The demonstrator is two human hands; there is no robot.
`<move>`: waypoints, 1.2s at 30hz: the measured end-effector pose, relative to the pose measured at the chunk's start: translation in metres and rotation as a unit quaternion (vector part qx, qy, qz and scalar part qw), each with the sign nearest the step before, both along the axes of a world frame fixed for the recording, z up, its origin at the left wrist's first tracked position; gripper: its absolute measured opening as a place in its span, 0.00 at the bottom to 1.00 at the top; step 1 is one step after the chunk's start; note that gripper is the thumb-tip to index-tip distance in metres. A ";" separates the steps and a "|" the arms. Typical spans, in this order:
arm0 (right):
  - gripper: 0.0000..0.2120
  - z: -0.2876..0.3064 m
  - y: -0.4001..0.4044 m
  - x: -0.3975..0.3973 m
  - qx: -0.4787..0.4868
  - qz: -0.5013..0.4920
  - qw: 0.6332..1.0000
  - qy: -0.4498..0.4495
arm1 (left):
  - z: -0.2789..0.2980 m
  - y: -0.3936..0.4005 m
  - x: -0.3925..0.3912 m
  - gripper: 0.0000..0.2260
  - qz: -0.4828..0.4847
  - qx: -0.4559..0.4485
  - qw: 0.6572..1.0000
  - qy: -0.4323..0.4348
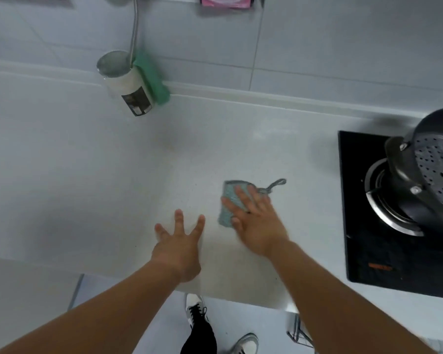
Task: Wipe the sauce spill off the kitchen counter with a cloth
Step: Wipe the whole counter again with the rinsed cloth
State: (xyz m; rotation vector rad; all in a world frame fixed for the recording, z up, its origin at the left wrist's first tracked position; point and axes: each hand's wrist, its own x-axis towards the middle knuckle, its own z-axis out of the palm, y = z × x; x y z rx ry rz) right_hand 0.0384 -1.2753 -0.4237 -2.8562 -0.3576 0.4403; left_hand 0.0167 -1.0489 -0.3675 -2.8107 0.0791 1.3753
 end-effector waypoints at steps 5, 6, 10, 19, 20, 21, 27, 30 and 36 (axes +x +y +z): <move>0.34 0.005 -0.102 0.027 -0.055 -0.438 0.897 0.022 | 0.031 -0.004 0.065 0.22 -0.049 -0.010 0.995 -0.088; 0.33 0.006 -0.082 0.035 -0.035 -0.490 0.870 0.035 | 0.034 -0.007 0.079 0.18 -0.041 -0.022 0.992 -0.121; 0.30 0.002 0.045 0.035 0.000 -0.214 0.977 -0.019 | 0.030 -0.029 0.130 0.24 -0.018 -0.060 0.986 -0.157; 0.30 0.012 -0.123 0.093 -0.049 -0.401 0.915 0.017 | 0.015 -0.053 0.233 0.52 -0.065 0.031 0.997 -0.028; 0.31 0.010 -0.117 0.105 -0.045 -0.462 0.885 0.032 | 0.013 -0.052 0.237 0.54 -0.066 0.026 0.997 -0.027; 0.31 0.010 -0.099 0.116 -0.044 -0.482 0.874 0.043 | 0.009 -0.050 0.236 0.55 -0.063 0.022 0.997 -0.024; 0.30 0.001 -0.028 0.123 0.014 -0.053 0.998 -0.023 | 0.001 -0.046 0.234 0.53 -0.032 -0.004 0.999 -0.032; 0.30 0.004 -0.099 0.159 -0.044 -0.164 0.984 -0.046 | 0.000 -0.047 0.229 0.49 -0.023 -0.006 0.999 -0.041; 0.34 0.012 -0.046 0.238 -0.051 -0.520 0.852 0.033 | 0.005 -0.050 0.228 0.47 -0.039 0.012 0.998 -0.048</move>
